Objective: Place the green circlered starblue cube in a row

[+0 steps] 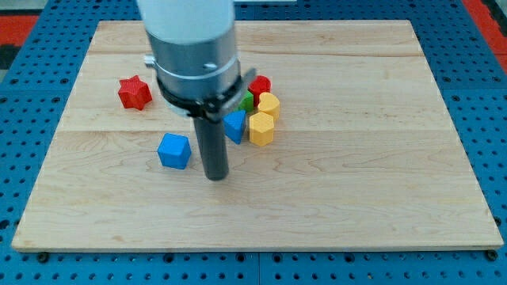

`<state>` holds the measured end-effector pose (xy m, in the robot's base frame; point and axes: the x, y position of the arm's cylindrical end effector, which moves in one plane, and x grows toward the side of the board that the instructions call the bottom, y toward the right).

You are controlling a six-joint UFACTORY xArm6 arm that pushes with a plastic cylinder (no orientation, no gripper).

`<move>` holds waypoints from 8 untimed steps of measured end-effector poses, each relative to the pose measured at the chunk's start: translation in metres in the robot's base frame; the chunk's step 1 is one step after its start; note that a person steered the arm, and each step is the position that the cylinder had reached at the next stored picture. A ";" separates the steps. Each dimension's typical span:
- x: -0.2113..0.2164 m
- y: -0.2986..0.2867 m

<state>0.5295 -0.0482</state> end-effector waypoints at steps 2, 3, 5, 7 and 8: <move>-0.014 -0.070; -0.066 -0.032; -0.025 -0.055; -0.017 -0.186; -0.056 -0.227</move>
<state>0.4737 -0.2756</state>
